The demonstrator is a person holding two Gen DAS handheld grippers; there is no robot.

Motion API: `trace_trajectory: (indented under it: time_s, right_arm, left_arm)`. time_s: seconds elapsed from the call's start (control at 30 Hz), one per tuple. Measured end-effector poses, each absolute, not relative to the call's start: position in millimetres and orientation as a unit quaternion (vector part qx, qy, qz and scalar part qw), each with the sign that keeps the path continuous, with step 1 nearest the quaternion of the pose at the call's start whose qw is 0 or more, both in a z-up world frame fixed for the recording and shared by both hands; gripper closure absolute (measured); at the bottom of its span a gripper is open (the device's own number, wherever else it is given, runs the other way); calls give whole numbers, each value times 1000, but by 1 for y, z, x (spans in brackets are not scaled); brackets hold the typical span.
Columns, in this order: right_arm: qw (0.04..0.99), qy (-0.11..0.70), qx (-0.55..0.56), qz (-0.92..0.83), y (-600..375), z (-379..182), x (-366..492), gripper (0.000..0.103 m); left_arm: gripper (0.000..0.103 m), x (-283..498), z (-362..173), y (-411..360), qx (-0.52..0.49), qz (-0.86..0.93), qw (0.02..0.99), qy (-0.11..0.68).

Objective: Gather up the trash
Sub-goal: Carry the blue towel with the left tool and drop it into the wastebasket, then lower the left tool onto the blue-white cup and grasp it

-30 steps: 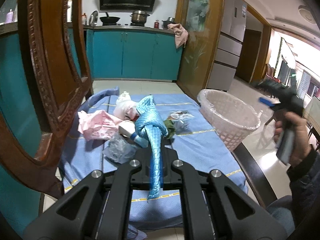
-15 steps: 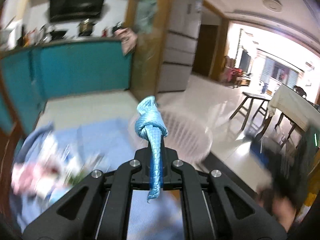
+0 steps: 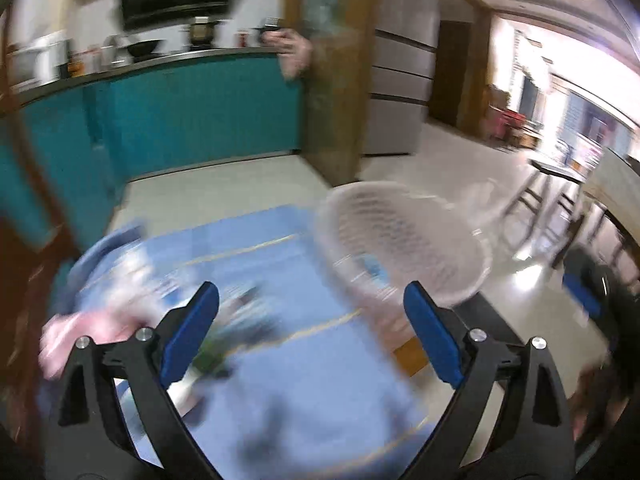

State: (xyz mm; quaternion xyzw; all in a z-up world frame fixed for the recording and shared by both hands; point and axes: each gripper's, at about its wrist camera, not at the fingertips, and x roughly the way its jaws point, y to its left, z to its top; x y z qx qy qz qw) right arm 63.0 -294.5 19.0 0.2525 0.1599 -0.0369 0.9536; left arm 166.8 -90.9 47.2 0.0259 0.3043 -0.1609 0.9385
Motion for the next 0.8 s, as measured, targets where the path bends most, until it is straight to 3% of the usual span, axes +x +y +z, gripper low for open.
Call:
trace_trajectory:
  time_s: [0.3, 0.8]
  right_arm:
    - [964, 228, 119, 70, -206, 16, 63, 6]
    - [963, 241, 70, 103, -166, 10, 43, 6]
  left_arm:
    - [3, 61, 21, 37, -28, -55, 958, 279]
    - [3, 52, 19, 31, -16, -63, 957, 283]
